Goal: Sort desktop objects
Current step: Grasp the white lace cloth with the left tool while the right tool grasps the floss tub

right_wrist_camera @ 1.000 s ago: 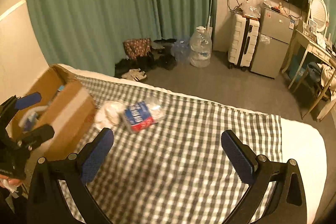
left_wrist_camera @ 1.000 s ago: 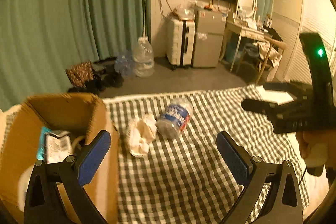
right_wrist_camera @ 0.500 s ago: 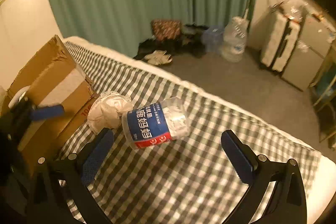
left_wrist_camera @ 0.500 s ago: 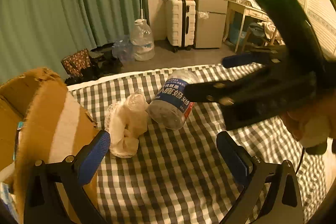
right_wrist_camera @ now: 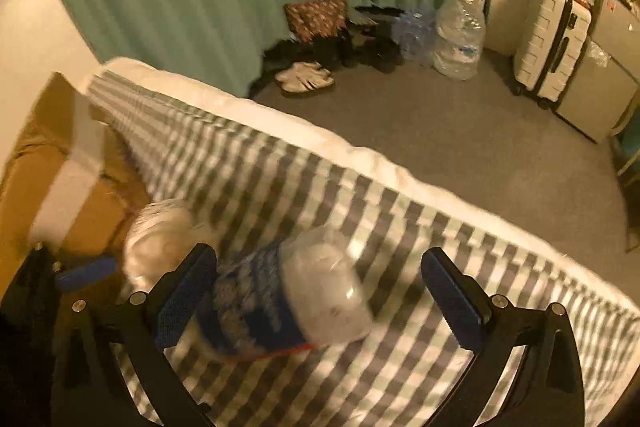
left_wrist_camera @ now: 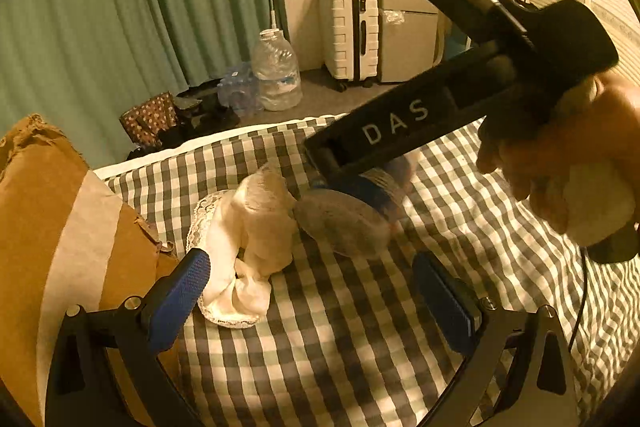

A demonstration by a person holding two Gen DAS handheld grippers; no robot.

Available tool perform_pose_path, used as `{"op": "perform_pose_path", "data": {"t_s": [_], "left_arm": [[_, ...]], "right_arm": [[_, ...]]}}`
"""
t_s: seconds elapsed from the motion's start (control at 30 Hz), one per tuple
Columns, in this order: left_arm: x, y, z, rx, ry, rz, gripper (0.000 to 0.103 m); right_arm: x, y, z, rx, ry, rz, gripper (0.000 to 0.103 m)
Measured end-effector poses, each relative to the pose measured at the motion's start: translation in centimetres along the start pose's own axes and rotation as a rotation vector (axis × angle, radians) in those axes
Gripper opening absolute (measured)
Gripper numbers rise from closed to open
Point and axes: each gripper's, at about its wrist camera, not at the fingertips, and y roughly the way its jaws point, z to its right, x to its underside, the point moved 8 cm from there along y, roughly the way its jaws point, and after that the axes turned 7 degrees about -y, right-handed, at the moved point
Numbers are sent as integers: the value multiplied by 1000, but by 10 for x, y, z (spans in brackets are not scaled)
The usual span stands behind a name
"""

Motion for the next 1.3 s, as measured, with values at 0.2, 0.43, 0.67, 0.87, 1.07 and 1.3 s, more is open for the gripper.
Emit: {"op": "perform_pose_path", "data": {"t_s": [0.2, 0.43, 0.67, 0.87, 1.07, 1.3], "left_arm": [[2, 8, 2, -6, -12, 11, 103], [-1, 14, 5, -11, -14, 14, 103], [-21, 42, -6, -7, -91, 6, 101], [-9, 61, -33, -87, -169, -76, 38], [1, 41, -49, -91, -189, -106, 9], [6, 6, -20, -49, -133, -89, 8]], "right_arm": [[22, 3, 16, 97, -46, -142, 103], [74, -30, 51, 111, 48, -168, 103], [127, -63, 56, 144, 112, -203, 103], [155, -99, 61, 180, 276, -140, 103], [176, -92, 47, 137, 346, -186, 103], [197, -86, 34, 157, 331, -241, 103]]}}
